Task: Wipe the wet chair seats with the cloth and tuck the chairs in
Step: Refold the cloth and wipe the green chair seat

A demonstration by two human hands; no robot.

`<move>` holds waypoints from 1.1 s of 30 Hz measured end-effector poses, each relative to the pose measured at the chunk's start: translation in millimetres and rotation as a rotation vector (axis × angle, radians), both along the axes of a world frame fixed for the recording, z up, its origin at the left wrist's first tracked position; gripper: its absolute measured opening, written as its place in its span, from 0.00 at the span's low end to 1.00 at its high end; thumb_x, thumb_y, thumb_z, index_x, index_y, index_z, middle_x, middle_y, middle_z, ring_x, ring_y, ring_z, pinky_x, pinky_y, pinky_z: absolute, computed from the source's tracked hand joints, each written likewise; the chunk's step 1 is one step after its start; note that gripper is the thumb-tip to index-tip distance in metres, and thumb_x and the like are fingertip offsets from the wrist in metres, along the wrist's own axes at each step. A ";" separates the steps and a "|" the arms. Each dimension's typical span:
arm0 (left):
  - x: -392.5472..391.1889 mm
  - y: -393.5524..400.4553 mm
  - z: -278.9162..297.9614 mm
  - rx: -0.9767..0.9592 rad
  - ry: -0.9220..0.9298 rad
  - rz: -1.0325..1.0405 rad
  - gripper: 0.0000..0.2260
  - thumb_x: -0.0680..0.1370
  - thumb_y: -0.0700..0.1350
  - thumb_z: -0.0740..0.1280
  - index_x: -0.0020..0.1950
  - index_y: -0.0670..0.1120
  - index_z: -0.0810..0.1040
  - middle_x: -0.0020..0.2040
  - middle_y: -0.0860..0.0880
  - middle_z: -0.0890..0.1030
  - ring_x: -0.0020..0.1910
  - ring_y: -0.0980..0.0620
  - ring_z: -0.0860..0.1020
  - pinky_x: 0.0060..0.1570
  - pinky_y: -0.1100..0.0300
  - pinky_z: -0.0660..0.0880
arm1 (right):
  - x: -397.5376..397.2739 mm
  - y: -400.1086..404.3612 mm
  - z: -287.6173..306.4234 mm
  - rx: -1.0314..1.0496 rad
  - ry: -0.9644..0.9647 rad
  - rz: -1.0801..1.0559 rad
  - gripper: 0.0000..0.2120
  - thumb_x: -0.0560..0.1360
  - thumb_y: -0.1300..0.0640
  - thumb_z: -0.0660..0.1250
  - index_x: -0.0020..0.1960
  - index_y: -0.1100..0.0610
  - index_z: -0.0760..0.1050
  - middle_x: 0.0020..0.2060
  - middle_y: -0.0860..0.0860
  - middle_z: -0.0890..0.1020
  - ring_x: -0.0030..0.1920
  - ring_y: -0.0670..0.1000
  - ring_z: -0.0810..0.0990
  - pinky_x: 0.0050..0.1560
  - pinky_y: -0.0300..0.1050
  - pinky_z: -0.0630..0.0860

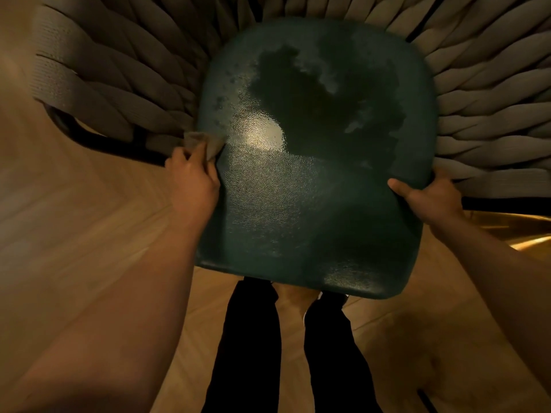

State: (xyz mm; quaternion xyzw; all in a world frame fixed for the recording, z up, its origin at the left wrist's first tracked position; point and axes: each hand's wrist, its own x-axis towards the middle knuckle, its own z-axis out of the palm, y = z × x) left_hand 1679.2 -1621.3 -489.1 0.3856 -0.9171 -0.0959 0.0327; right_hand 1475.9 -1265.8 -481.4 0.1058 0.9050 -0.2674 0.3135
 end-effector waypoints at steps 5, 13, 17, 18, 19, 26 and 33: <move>-13.8 11.7 -0.4 0.106 0.076 0.021 0.13 0.75 0.40 0.61 0.57 0.40 0.79 0.48 0.33 0.75 0.45 0.35 0.76 0.45 0.48 0.72 | 1.9 2.1 5.3 -0.130 -0.031 -0.109 0.42 0.66 0.32 0.76 0.74 0.50 0.71 0.69 0.51 0.78 0.68 0.58 0.77 0.69 0.59 0.74; -59.4 83.7 3.5 0.164 0.148 -0.172 0.14 0.75 0.36 0.63 0.58 0.39 0.80 0.56 0.37 0.79 0.47 0.36 0.78 0.45 0.50 0.74 | -5.9 16.1 8.6 -0.355 -0.151 -0.320 0.45 0.60 0.14 0.59 0.64 0.43 0.81 0.61 0.43 0.82 0.62 0.50 0.81 0.67 0.58 0.76; -84.6 130.8 0.4 0.271 0.091 -0.288 0.18 0.75 0.41 0.59 0.62 0.41 0.79 0.62 0.41 0.77 0.50 0.38 0.77 0.49 0.48 0.76 | -10.5 24.4 -1.8 -0.391 -0.183 -0.372 0.57 0.48 0.10 0.56 0.63 0.44 0.82 0.60 0.46 0.85 0.61 0.51 0.82 0.66 0.57 0.77; -90.7 145.6 0.9 0.284 0.071 -0.312 0.18 0.76 0.42 0.58 0.63 0.41 0.78 0.64 0.41 0.76 0.51 0.39 0.77 0.51 0.48 0.75 | -9.5 23.2 0.2 -0.400 -0.185 -0.388 0.58 0.47 0.09 0.55 0.63 0.45 0.82 0.60 0.47 0.85 0.61 0.52 0.82 0.66 0.57 0.77; -97.2 160.8 2.5 0.293 0.051 -0.327 0.19 0.76 0.42 0.59 0.65 0.42 0.77 0.66 0.42 0.75 0.53 0.39 0.76 0.52 0.48 0.75 | -8.8 23.4 0.2 -0.401 -0.182 -0.403 0.59 0.46 0.09 0.55 0.64 0.46 0.82 0.60 0.47 0.84 0.62 0.52 0.82 0.67 0.58 0.76; -134.7 260.2 7.2 0.406 0.011 -0.438 0.21 0.73 0.36 0.66 0.67 0.45 0.76 0.68 0.46 0.74 0.51 0.42 0.76 0.50 0.52 0.75 | -5.3 17.3 8.9 -0.438 -0.192 -0.435 0.50 0.62 0.15 0.55 0.67 0.51 0.80 0.59 0.50 0.85 0.61 0.52 0.83 0.65 0.54 0.78; -154.2 293.7 3.6 0.266 -0.071 -0.697 0.17 0.76 0.43 0.62 0.65 0.47 0.75 0.62 0.47 0.75 0.51 0.44 0.73 0.49 0.53 0.72 | -0.9 15.6 -2.1 -0.423 -0.138 -0.442 0.29 0.80 0.30 0.51 0.50 0.48 0.83 0.53 0.50 0.86 0.58 0.51 0.83 0.67 0.55 0.77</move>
